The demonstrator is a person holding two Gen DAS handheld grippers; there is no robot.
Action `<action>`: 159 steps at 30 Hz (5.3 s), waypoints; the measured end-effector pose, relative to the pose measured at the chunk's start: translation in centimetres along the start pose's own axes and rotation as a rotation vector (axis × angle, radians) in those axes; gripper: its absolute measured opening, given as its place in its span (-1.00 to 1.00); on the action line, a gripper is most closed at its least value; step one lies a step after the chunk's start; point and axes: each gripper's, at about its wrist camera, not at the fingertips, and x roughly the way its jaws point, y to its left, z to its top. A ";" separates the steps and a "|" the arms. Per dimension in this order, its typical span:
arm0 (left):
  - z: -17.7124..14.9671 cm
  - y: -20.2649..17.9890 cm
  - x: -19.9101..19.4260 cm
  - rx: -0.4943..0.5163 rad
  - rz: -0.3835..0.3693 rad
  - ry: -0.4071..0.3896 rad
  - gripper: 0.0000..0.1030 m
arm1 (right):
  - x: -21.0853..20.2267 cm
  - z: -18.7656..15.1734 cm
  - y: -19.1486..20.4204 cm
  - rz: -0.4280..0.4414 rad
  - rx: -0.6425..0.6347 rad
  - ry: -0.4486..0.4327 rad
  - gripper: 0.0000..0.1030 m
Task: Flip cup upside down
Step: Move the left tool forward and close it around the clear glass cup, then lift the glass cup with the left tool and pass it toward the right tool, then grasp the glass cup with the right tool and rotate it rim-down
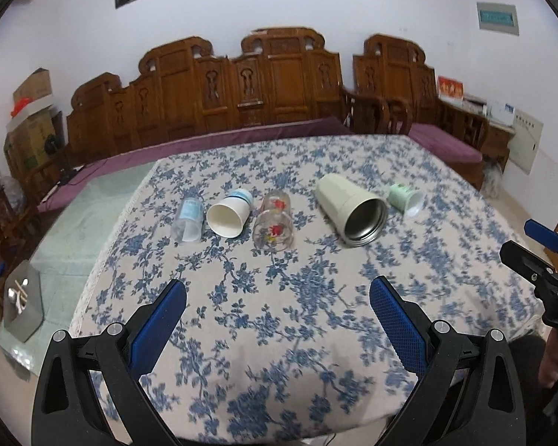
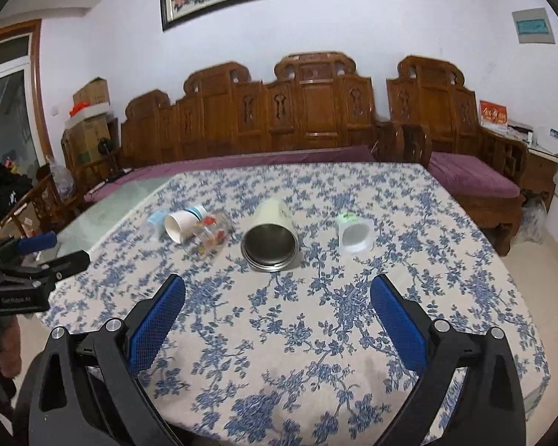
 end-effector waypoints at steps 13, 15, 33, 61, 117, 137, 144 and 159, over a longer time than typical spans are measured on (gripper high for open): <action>2.5 2.3 8.1 0.026 0.009 0.108 0.79 | 10.2 0.5 -1.0 0.020 -0.037 0.107 0.95; 2.9 2.7 9.4 0.021 0.019 0.124 0.78 | 11.9 0.4 -0.8 0.025 -0.052 0.125 0.95; 9.1 2.2 22.0 0.056 -0.078 0.287 0.43 | 16.4 -1.0 -0.7 0.078 -0.072 0.179 0.95; 9.7 0.0 32.0 0.088 -0.046 0.600 0.09 | 16.2 -0.7 -2.4 0.125 0.001 0.194 0.95; 0.0 -1.1 7.6 -0.063 -0.179 0.125 0.84 | 9.1 2.7 -1.8 -0.051 -0.043 0.108 0.95; -2.4 7.0 7.2 -0.122 -0.007 0.062 0.84 | 16.2 -1.2 6.1 0.089 -0.005 0.524 0.75; -2.4 7.5 7.4 -0.159 -0.044 0.065 0.84 | 18.9 -2.6 5.3 0.135 0.168 0.673 0.62; -2.3 7.7 6.9 -0.176 -0.064 0.053 0.84 | 22.0 -2.9 5.4 0.088 0.220 0.780 0.39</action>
